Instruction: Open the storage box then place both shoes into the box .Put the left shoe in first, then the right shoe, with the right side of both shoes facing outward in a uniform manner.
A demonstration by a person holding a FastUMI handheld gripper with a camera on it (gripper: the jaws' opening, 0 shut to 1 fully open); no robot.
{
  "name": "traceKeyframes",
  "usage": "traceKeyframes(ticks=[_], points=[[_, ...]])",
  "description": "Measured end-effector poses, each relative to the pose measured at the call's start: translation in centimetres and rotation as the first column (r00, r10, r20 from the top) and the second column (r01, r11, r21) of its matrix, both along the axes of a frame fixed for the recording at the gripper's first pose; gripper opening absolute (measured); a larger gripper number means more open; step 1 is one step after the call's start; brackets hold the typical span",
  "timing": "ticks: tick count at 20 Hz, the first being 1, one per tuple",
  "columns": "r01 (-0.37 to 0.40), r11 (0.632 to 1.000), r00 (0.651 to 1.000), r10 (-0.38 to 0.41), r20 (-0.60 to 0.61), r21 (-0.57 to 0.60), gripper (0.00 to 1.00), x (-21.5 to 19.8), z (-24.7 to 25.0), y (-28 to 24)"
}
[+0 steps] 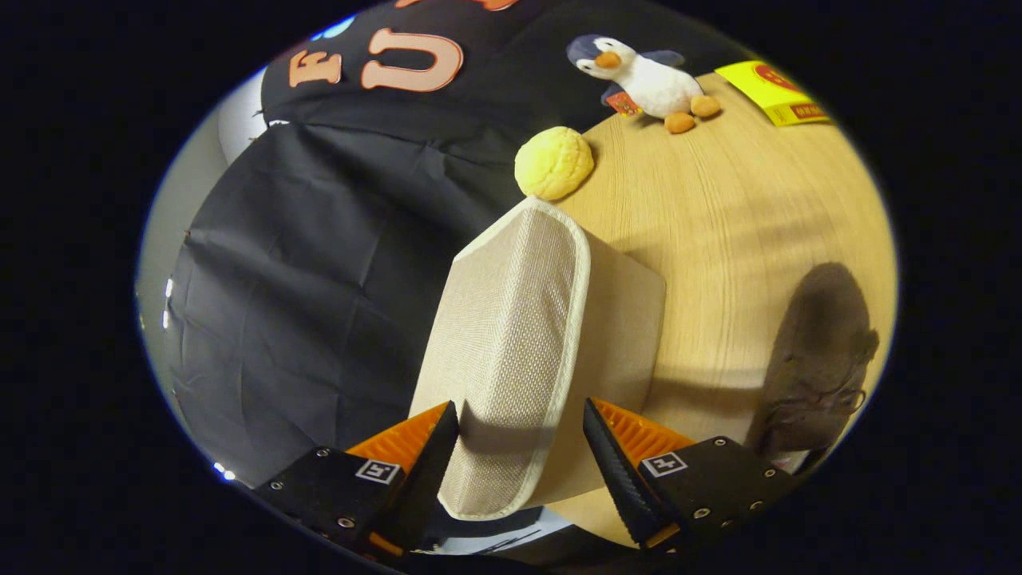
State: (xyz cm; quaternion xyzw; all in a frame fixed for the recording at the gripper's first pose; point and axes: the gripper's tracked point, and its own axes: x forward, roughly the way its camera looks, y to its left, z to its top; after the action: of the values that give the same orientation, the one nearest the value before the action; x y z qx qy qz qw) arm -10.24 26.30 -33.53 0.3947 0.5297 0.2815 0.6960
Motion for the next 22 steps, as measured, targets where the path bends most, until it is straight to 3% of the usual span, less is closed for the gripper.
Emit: traceKeyframes(ticks=[5,8,15,22], points=[[0.029,0.998,0.999,-0.028,-0.016,0.053,0.72,0.3,1.0,-0.4],[0.065,0.993,0.998,-0.065,-0.006,0.099,0.63,1.6,2.3,-1.1],[0.082,0.983,0.993,-0.095,0.073,0.165,0.24,2.0,6.7,-0.7],[0.071,0.970,0.979,-0.112,0.168,0.233,0.11,3.8,14.9,2.9]])
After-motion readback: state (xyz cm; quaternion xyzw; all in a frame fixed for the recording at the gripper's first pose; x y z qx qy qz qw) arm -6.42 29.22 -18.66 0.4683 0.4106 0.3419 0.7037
